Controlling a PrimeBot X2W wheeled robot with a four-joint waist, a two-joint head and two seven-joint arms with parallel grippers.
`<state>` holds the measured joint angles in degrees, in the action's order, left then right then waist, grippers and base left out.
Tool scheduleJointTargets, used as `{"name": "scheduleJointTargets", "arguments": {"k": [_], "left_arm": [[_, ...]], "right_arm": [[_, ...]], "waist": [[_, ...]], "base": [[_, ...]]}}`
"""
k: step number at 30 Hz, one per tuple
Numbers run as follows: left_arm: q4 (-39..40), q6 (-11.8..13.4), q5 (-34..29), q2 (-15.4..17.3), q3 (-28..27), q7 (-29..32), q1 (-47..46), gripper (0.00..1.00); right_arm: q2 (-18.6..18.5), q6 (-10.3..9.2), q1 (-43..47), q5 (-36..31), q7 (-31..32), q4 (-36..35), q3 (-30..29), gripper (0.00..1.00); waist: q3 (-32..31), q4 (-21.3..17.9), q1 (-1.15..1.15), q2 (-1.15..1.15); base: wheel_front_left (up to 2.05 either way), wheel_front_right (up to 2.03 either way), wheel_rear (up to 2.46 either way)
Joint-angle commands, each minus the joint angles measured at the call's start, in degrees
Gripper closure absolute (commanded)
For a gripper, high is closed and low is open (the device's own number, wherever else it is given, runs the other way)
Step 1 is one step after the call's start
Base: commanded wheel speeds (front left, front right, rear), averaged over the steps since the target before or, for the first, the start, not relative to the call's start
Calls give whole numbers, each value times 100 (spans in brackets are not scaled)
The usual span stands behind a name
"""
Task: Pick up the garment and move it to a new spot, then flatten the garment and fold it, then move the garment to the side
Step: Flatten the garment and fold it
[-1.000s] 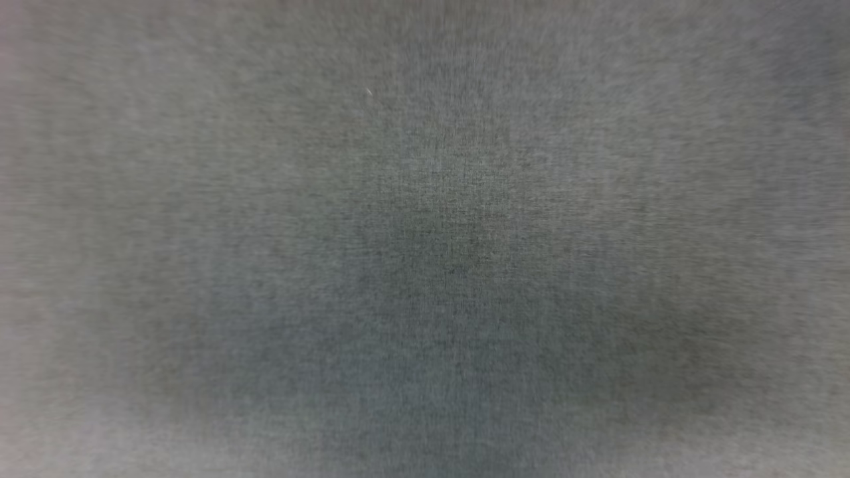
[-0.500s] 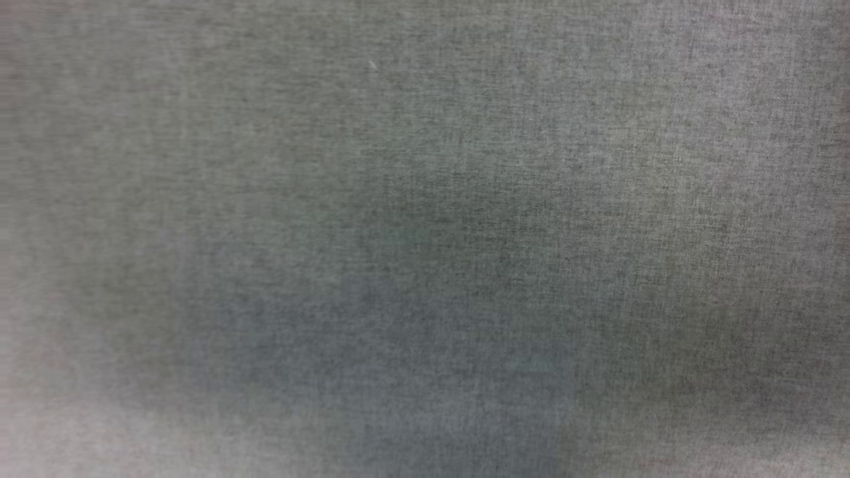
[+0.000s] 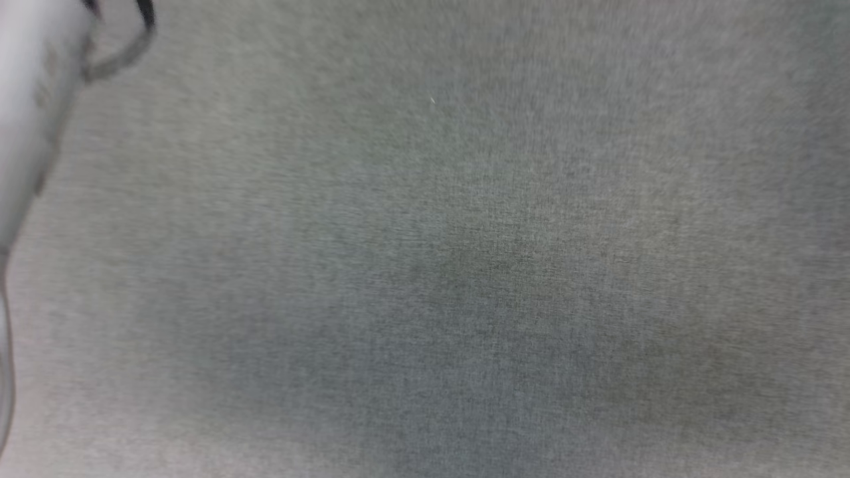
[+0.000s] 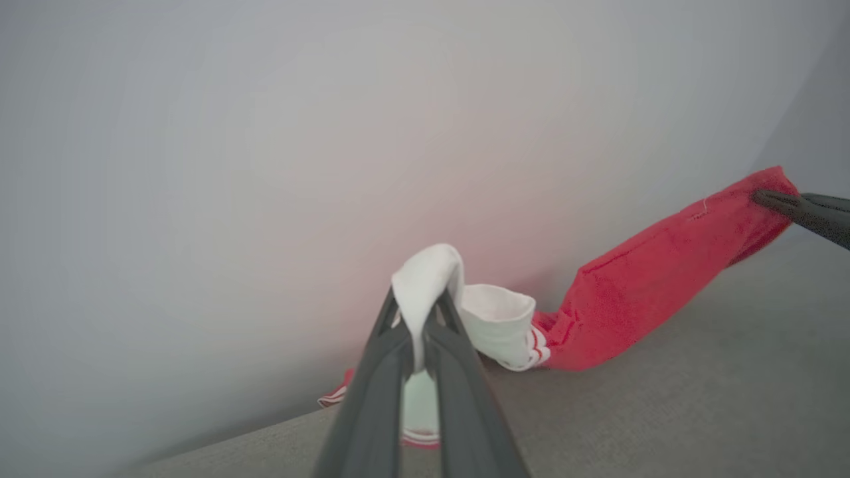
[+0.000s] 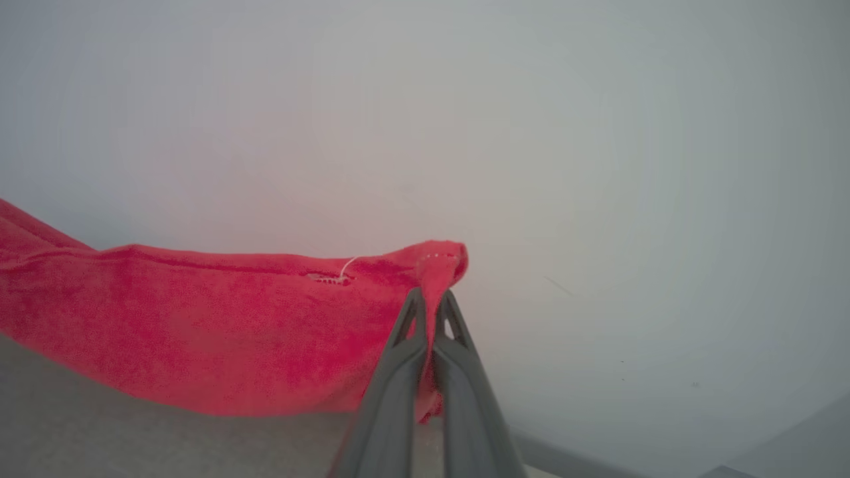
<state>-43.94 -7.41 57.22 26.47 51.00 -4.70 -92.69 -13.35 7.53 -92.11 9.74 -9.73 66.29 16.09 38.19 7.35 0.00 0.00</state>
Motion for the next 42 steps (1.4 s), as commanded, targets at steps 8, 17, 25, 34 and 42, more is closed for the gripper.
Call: {"name": "scheduleJointTargets", "arguments": {"k": [8, 17, 25, 34, 42], "left_arm": [[822, -11, 671, 553, 979, 217, 1097, 100], [1877, -12, 1019, 1315, 1751, -8, 2546, 100], [3225, 628, 1125, 2087, 1979, -480, 4132, 100], [4431, 1495, 1194, 2677, 2099, -697, 5340, 100], [5300, 2251, 1535, 2975, 2085, -888, 6290, 100]], "right_arm": [[-735, -7, 1681, 1560, 910, -1242, 1267, 100], [-2436, -7, 4239, 3069, 1658, -3987, 1938, 100], [-3274, -7, 6505, 3241, 1804, -5604, 1417, 100], [-3314, -8, 8583, 3145, 2246, -6845, 618, 100], [-2952, -7, 10289, 3166, 2972, -8058, -92, 100]], "waist": [[-1608, 232, 0, 0], [-2402, 304, 0, 0], [-2686, 293, 0, 0], [-2747, 396, 0, 0], [-2683, 488, 0, 0]], "base": [[0, 0, 0], [0, 0, 0], [0, 0, 0], [0, 0, 0], [0, 0, 0]]}}
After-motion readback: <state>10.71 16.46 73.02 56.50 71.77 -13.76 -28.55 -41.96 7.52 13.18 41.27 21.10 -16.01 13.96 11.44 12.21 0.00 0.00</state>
